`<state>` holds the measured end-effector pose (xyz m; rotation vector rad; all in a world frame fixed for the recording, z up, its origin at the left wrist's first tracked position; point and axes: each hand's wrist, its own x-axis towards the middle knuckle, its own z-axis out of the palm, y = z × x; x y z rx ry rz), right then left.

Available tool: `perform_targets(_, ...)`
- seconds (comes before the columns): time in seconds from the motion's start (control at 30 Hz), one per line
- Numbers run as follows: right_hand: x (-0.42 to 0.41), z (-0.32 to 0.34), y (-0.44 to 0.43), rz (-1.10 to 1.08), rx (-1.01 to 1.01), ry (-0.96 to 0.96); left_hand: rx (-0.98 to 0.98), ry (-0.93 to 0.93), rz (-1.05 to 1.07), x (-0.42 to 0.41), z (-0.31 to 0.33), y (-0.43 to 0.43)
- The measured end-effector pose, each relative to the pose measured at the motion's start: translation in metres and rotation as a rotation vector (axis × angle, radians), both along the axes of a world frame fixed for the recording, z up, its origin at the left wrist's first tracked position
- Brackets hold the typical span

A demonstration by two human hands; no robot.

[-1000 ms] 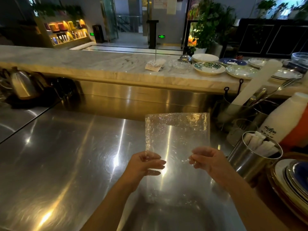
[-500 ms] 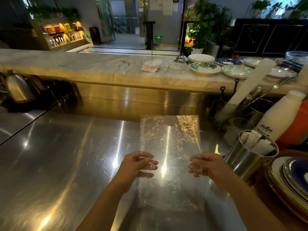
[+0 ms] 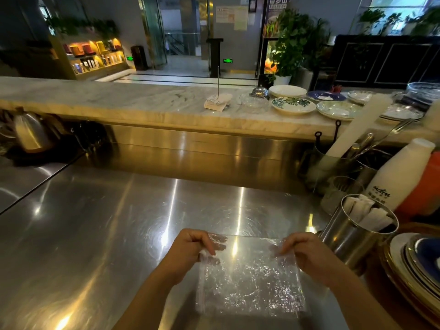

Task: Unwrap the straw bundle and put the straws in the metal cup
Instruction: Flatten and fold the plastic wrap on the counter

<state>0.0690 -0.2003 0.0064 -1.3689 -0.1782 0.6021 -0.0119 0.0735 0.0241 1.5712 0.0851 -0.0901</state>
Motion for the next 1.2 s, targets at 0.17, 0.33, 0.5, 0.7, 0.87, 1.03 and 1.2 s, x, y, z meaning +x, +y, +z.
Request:
perform_targets(0.17,-0.001,0.007,0.0,-0.019,-0.035,-0.067,0.101,0.058,-0.023,0.002,-0.003,0.009)
perform_targets(0.33,-0.004,0.019,0.004,0.049,-0.349,-0.345,0.281,0.016,0.258,0.007,-0.003,0.01)
perform_targets(0.5,-0.01,0.043,0.027,0.205,-0.511,-0.621,0.455,0.02,-0.186,0.005,0.014,-0.015)
perform_targets(0.7,-0.008,0.084,0.049,0.337,-0.641,-0.89,0.514,-0.025,-0.334,0.013,0.025,-0.05)
perform_targets(0.87,-0.004,0.113,0.044,0.238,-0.622,-0.924,0.369,-0.201,-0.251,0.018,0.038,-0.043)
perform_targets(1.03,-0.006,0.115,0.03,0.124,-0.383,-0.639,0.096,-0.198,-0.079,0.022,0.048,-0.031)
perform_targets(1.2,-0.012,0.094,0.029,-0.001,-0.08,-0.404,-0.12,-0.233,0.008,0.023,0.048,-0.03)
